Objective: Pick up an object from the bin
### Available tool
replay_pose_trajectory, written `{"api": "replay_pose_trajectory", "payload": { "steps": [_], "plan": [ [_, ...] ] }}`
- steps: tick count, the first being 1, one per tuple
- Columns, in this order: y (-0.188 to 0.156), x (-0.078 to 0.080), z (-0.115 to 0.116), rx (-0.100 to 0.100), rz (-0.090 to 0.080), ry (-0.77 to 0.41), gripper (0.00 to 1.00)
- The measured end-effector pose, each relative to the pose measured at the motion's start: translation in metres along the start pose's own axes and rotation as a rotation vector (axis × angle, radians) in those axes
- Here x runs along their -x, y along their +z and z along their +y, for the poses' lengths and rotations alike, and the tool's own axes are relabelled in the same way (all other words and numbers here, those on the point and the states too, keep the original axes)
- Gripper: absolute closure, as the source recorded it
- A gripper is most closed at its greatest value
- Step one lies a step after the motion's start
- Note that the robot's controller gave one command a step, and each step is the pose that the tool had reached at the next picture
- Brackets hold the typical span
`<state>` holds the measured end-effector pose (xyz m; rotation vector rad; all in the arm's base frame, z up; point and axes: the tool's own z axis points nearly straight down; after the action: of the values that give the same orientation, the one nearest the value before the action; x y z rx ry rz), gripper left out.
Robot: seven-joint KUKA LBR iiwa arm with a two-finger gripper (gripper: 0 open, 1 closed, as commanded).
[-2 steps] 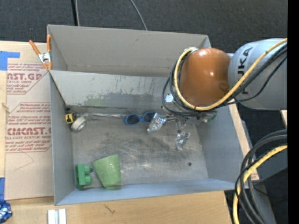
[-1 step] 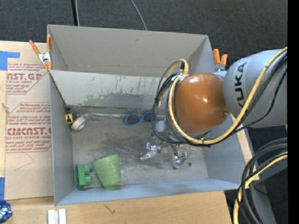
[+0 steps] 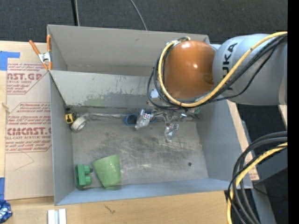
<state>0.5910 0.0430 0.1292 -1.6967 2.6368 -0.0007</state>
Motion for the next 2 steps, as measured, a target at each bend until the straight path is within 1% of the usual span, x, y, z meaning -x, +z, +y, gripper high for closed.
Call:
{"api": "replay_pose_trajectory", "payload": {
  "steps": [1, 2],
  "plan": [
    [0.005, 0.083, 0.105, 0.008, 0.000, -0.248, 0.00],
    [0.048, 0.050, 0.092, -0.038, -0.016, -0.813, 0.00]
  ]
}}
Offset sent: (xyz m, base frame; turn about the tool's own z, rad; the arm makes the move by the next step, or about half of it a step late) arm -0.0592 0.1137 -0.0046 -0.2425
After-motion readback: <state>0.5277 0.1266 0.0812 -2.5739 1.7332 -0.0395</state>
